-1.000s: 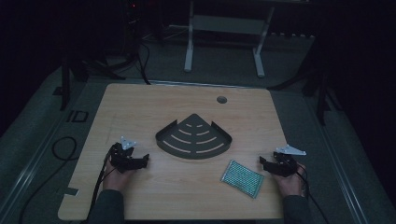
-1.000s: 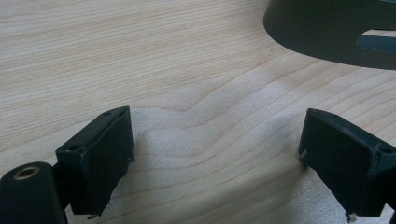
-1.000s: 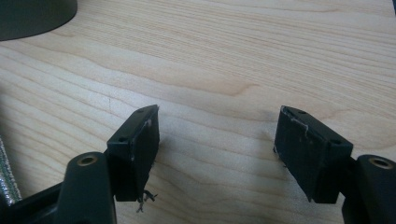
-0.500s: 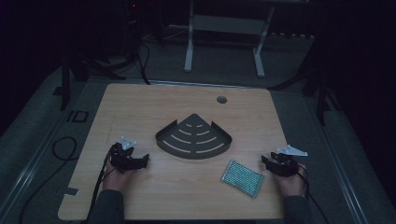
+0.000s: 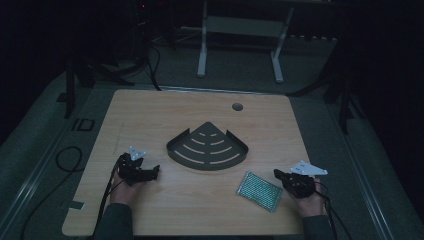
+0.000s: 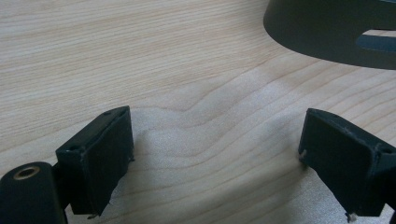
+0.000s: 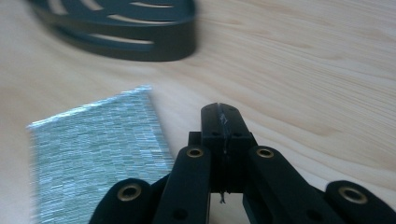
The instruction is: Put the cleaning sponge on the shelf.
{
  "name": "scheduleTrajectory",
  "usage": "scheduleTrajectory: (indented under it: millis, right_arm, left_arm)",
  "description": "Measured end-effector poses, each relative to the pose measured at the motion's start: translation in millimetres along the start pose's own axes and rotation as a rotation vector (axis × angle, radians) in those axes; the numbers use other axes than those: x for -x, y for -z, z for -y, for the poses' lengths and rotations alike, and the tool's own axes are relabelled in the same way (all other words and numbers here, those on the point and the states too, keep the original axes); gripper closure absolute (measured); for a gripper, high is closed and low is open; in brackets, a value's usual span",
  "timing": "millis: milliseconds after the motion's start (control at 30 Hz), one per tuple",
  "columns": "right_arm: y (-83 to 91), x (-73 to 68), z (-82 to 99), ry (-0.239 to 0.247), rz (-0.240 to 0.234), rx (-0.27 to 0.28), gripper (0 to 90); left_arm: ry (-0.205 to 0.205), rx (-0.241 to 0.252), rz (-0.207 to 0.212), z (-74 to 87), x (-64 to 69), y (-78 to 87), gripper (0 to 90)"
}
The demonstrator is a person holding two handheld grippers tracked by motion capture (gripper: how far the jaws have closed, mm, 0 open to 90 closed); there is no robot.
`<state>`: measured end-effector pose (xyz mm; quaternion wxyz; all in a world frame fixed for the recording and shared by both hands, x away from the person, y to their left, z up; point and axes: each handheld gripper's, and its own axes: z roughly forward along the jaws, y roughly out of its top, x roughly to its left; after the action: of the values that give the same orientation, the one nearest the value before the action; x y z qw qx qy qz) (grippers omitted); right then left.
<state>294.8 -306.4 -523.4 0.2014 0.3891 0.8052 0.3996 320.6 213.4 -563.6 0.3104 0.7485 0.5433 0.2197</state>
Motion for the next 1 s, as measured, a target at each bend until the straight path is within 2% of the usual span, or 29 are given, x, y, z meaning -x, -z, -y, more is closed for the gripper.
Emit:
scheduleTrajectory:
  millis: [100,133,200,333,533,1000]
  right_arm:
    - [-0.7,-13.5,-0.1,0.053,-0.033,-0.020,89.7]
    - [-0.7,-13.5,-0.1,0.053,-0.033,-0.020,89.7]
    - [-1.2,-26.0,3.2,0.084,-0.059,-0.044,89.7]
    - [-0.2,-40.2,6.6,0.120,-0.084,-0.065,89.7]
    - [-6.6,-49.9,10.3,0.165,-0.078,-0.131,89.7]
    - [-18.2,-46.1,2.3,0.067,-0.014,-0.137,89.6]
  left_arm:
    - [-0.001,0.000,0.000,0.0,0.0,0.0,10.5]
    - [-0.001,0.000,0.000,0.0,0.0,0.0,10.5]
    - [0.000,0.000,0.000,0.0,0.0,0.0,10.4]
    - [0.000,0.000,0.000,0.0,0.0,0.0,10.4]
    - [-0.001,0.000,0.000,0.0,0.0,0.0,10.4]
    - [0.000,0.000,0.000,0.0,0.0,0.0,10.4]
